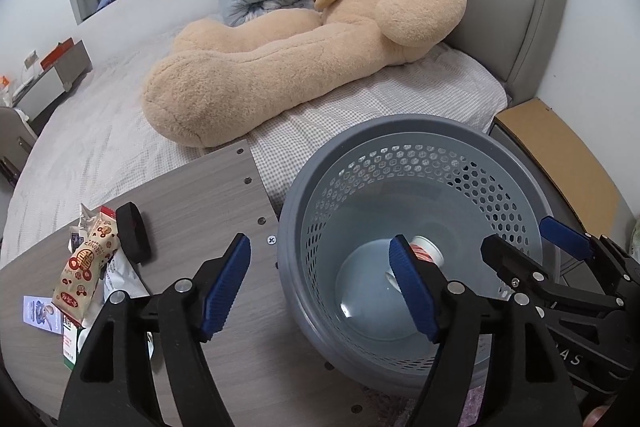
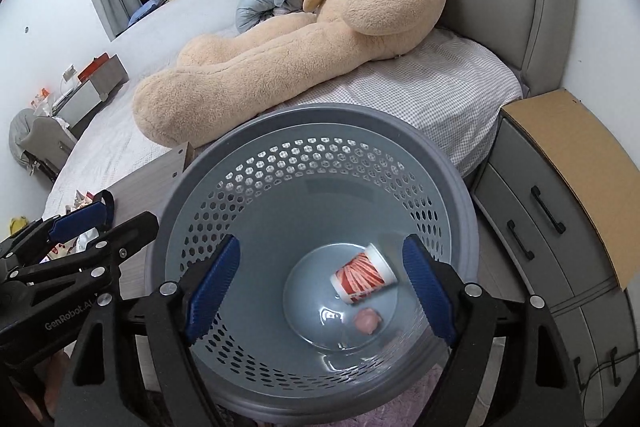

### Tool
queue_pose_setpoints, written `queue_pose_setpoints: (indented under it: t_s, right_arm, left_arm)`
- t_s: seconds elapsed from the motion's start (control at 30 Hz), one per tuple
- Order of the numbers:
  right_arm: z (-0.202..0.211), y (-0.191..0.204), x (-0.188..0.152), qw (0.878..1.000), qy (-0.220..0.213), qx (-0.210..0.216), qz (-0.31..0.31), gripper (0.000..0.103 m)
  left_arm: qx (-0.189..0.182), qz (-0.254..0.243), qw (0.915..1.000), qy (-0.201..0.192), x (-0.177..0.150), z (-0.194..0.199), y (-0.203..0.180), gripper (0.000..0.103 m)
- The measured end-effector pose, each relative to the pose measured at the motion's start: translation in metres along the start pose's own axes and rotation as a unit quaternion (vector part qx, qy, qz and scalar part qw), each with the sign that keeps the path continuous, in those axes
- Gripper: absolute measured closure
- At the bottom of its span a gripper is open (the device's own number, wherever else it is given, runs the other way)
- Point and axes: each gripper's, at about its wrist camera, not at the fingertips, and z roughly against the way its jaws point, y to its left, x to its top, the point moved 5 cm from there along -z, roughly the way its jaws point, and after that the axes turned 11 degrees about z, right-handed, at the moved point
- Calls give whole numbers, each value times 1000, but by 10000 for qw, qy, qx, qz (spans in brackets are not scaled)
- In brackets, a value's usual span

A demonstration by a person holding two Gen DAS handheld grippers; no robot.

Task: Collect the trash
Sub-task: 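Carry cup and pig over the grey basket and open both grippers, then move both tools back to the table items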

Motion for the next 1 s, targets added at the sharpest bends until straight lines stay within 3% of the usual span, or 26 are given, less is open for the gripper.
queue_pose_setpoints:
  t_s: [0.7, 1.0]
  right_arm:
    - [25, 11, 1, 9997, -224, -105, 43, 23]
    - [40, 29, -2, 9992, -371, -33, 153, 23]
  left_arm:
    - [50, 143, 9993, -337, -1, 27, 15, 16]
    - [143, 321, 9981, -511, -8, 46, 38, 10]
